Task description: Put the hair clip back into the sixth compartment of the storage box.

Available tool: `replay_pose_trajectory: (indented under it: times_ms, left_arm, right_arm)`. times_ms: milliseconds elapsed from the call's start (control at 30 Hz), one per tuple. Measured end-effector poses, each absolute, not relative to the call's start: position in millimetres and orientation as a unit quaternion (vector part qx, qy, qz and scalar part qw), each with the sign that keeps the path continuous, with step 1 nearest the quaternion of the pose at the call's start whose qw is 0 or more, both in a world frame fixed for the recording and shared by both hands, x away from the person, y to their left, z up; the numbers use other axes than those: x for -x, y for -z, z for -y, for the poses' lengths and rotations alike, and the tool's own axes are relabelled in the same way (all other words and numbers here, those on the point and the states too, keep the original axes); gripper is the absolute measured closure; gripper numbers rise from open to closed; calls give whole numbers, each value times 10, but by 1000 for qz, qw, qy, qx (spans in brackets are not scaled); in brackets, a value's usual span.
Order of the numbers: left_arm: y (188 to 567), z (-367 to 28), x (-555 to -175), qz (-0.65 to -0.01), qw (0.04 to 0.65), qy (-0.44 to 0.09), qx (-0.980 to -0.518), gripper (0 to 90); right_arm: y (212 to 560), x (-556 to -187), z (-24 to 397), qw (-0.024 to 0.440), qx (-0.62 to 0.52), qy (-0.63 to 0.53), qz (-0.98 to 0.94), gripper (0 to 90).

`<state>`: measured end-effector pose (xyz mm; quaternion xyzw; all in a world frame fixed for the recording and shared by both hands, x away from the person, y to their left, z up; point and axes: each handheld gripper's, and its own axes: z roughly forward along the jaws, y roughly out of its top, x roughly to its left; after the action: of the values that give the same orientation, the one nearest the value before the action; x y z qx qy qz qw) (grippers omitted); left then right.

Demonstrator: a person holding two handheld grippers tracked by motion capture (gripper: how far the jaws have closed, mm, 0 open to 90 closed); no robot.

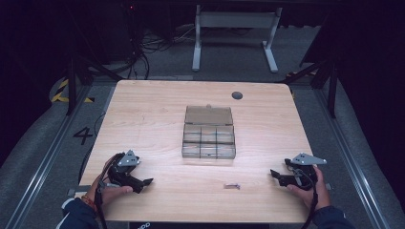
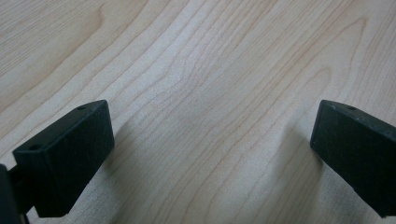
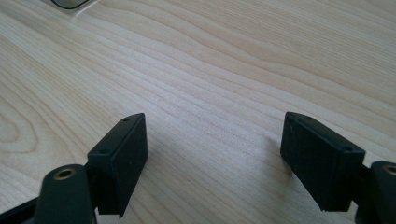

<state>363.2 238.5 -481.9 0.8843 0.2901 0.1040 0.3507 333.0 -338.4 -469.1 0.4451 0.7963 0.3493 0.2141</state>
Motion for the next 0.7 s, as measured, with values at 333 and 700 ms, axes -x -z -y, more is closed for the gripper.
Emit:
replay_pose_trajectory:
  times_ms: [333, 700]
  left_arm:
    - [4821, -2380, -3638, -291, 352, -103, -884, 2]
    - [4821, -2379, -3640, -291, 352, -102, -884, 2]
  right_arm:
    - [4692, -3332, 3377, 215, -448, -348, -795, 221]
    - [4678, -3341, 3394, 210, -441, -343, -802, 221]
